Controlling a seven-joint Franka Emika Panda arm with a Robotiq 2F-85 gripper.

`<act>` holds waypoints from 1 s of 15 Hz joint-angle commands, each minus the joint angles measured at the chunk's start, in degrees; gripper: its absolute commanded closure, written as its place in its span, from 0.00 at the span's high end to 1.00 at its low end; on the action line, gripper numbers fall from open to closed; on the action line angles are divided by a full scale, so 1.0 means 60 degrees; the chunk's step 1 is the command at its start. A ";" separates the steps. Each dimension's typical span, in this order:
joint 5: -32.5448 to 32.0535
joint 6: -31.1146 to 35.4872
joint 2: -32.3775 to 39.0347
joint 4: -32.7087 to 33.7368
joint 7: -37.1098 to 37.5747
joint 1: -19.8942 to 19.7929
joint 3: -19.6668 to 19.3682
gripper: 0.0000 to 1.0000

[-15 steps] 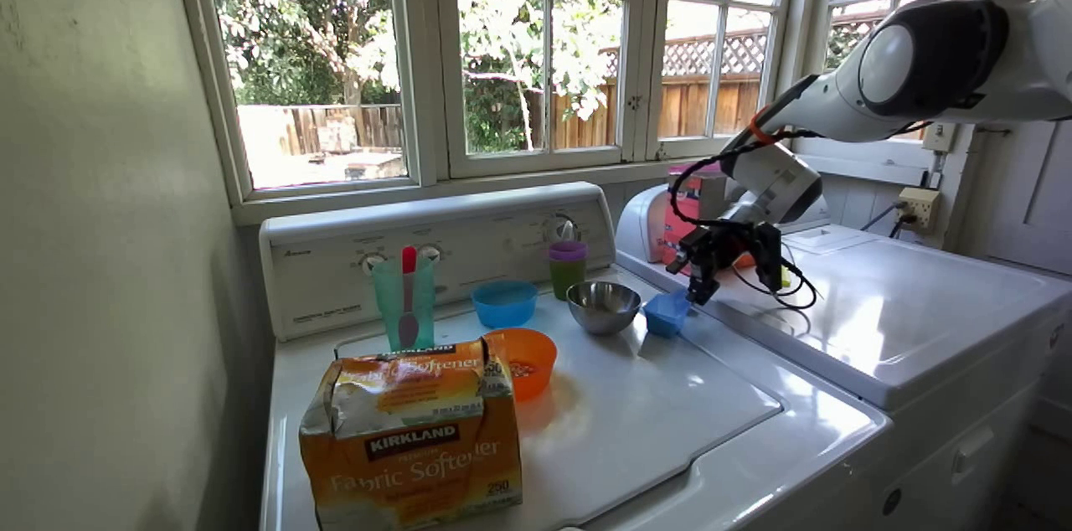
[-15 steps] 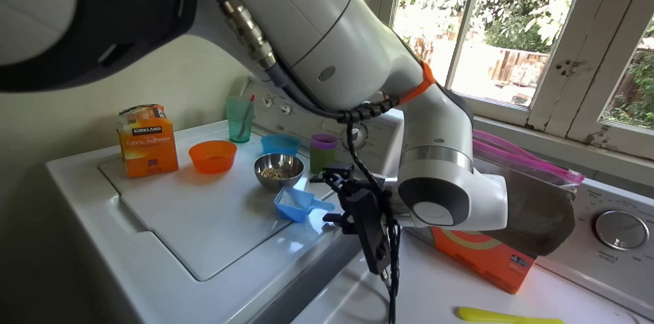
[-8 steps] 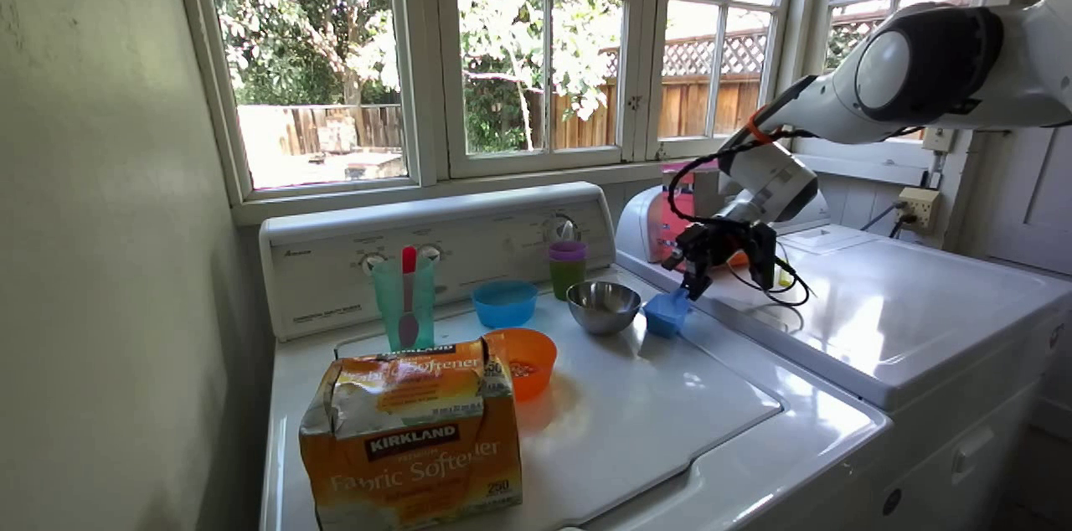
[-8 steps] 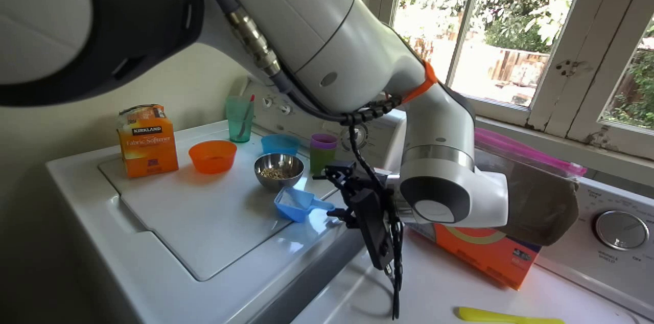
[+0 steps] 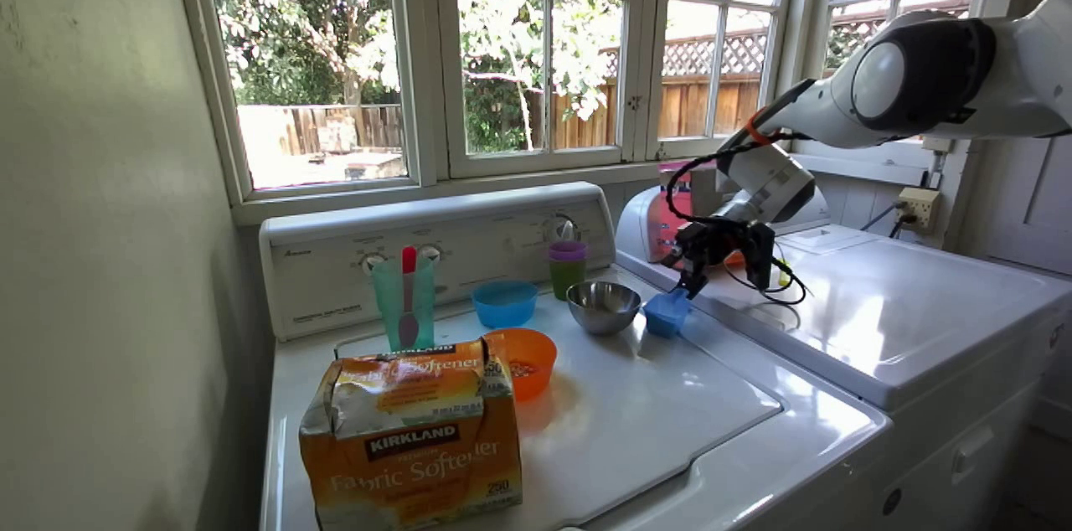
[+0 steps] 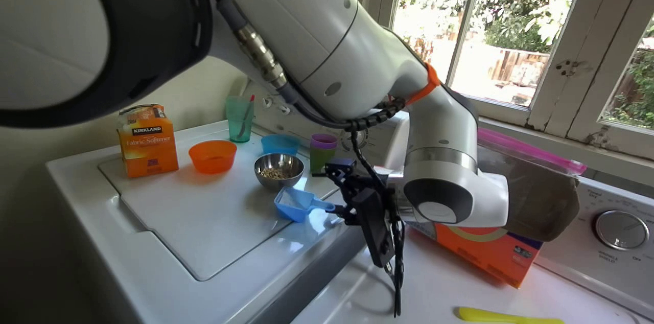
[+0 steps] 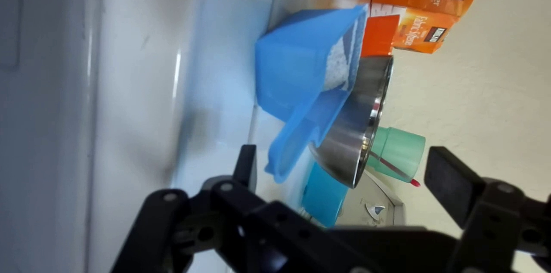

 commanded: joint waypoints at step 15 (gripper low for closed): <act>0.0813 -0.0856 0.0626 0.0575 0.0955 -0.0179 -0.0092 1.00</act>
